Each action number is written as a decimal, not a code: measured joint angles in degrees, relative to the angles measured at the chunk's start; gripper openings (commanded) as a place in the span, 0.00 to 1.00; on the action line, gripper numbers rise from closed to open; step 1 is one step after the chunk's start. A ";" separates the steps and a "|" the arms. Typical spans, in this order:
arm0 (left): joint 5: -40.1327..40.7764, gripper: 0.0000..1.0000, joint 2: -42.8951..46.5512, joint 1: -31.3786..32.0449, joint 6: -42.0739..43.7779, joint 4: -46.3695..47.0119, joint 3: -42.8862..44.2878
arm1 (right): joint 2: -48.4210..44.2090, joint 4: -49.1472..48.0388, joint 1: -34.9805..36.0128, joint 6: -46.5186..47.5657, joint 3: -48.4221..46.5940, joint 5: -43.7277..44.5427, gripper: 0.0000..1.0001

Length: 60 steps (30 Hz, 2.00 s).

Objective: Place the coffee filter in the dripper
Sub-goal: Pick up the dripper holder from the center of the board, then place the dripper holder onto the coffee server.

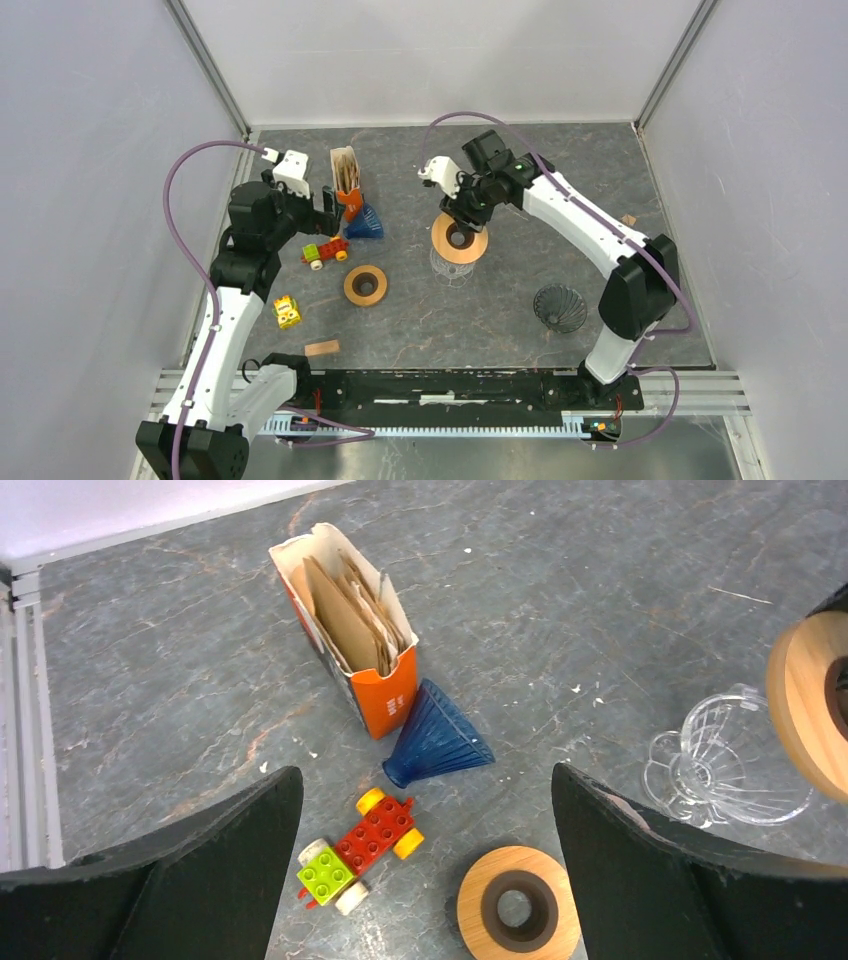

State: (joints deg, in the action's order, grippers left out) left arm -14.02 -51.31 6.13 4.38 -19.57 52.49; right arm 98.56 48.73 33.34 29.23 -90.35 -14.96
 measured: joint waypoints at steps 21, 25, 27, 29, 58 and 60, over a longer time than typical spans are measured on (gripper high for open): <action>2.99 1.00 0.90 0.00 0.02 0.42 -0.20 | 11.19 4.79 3.32 2.25 -4.28 2.93 0.38; 3.02 1.00 1.16 0.00 0.02 0.39 -0.39 | 11.30 4.52 3.43 2.32 -4.37 3.34 0.40; 3.02 1.00 1.20 0.00 0.02 0.44 -0.39 | 11.63 4.57 3.54 2.34 -4.48 3.48 0.42; 3.02 1.00 1.25 0.00 0.02 0.44 -0.39 | 12.24 4.50 3.72 2.36 -4.81 3.52 0.45; -1.57 1.00 0.02 0.00 0.92 -0.55 -0.37 | -13.62 0.96 -0.42 2.38 9.29 6.51 0.85; -3.58 1.00 -0.31 0.00 1.97 -1.57 -0.37 | -19.82 0.90 -3.98 2.84 13.42 6.51 0.84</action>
State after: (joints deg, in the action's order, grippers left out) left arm -17.61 -51.62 6.13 6.35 -21.15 52.12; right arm 78.74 49.63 29.36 32.08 -76.93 -8.45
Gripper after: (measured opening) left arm 0.994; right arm 0.846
